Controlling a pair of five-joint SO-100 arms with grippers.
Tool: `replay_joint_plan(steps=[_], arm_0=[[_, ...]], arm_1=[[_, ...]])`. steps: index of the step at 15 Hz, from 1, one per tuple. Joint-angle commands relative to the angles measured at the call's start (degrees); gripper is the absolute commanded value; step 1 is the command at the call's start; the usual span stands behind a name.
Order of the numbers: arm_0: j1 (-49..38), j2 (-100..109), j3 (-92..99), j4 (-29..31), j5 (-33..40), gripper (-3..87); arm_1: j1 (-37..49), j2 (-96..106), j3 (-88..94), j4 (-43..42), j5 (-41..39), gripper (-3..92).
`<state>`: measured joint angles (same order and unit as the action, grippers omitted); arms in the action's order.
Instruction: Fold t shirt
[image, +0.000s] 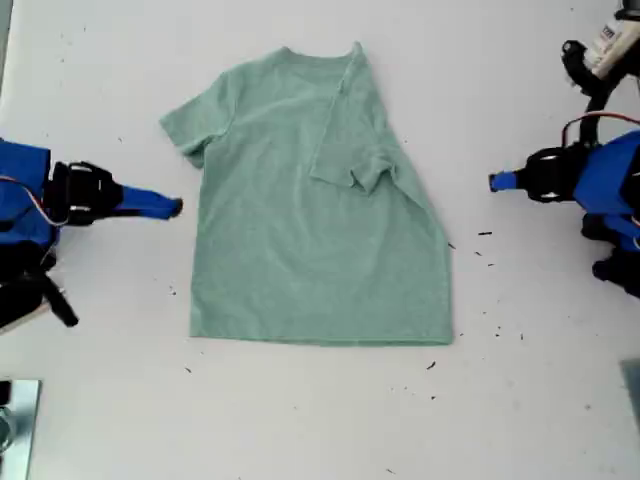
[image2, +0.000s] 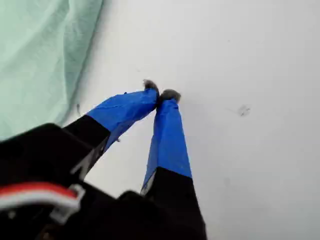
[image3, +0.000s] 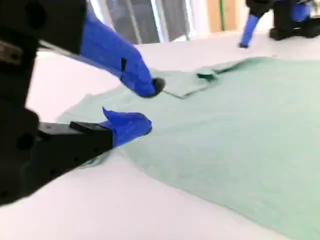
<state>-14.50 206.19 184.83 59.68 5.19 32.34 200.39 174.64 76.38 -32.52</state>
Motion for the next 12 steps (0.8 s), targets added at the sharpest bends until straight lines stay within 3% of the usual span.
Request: replay_joint_plan(steps=[1,9,12], arm_0=[[-3.08,0.26,0.62,-0.26,0.53,-0.2],[-3.43,-1.49,-6.06,0.88,-2.11,-0.1],[-4.04,-38.67,-37.27,4.57,3.6,-0.1]], arm_1=[[-0.35,0.44,3.16,-0.26,11.6,2.2],[-1.41,0.44,3.6,-0.53,12.22,2.2],[-1.49,0.44,3.6,-0.53,12.66,2.2]])
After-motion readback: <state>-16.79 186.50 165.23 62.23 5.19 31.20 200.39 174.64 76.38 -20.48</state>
